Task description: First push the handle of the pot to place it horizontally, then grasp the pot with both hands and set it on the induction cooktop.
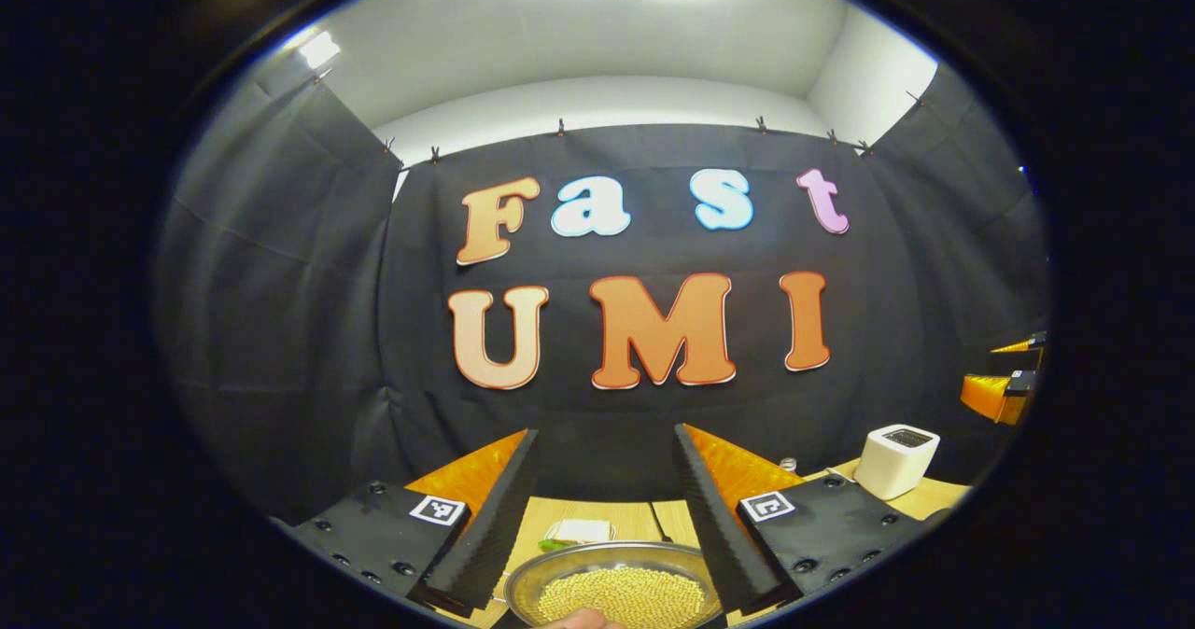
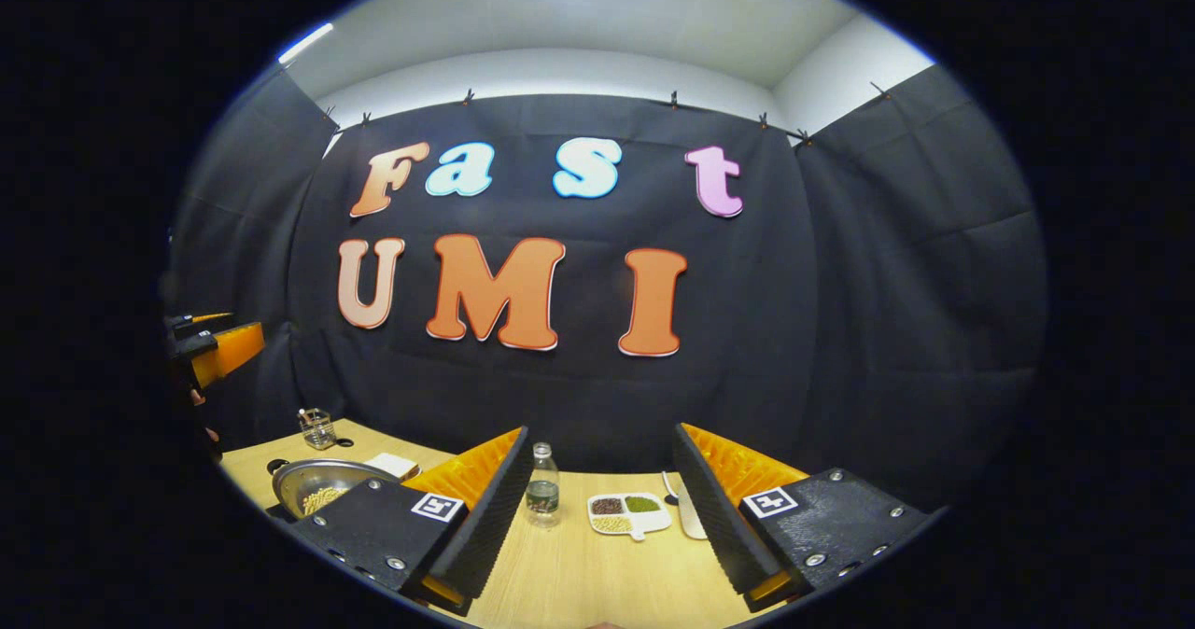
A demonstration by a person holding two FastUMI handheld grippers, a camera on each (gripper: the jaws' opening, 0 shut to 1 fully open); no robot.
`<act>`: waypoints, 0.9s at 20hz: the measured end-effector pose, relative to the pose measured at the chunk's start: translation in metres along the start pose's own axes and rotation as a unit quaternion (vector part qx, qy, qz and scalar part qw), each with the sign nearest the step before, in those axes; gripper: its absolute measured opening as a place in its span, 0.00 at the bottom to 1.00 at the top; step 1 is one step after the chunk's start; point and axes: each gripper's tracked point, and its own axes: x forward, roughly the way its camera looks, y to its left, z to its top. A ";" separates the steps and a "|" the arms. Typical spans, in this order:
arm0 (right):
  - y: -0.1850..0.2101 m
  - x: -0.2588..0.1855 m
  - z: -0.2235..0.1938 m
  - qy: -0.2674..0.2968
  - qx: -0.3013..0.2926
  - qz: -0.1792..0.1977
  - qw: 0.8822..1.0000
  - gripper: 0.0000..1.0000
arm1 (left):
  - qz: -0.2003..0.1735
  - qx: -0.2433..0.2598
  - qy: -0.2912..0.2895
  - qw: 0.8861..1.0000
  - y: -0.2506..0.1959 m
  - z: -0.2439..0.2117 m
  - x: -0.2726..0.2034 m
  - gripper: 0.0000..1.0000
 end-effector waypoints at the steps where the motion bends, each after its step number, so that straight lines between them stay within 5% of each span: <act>1: -0.011 -0.004 0.003 -0.003 -0.008 -0.007 1.000 0.93 | -0.004 -0.001 -0.006 1.000 -0.003 0.004 -0.005 0.95; 8: -0.057 -0.022 0.042 -0.061 -0.021 -0.021 0.998 0.97 | -0.007 -0.011 -0.036 0.999 0.003 0.023 -0.021 0.95; 18: -0.066 -0.037 0.081 -0.107 -0.018 -0.005 0.994 0.97 | -0.022 -0.048 -0.044 0.998 0.002 0.057 -0.024 0.95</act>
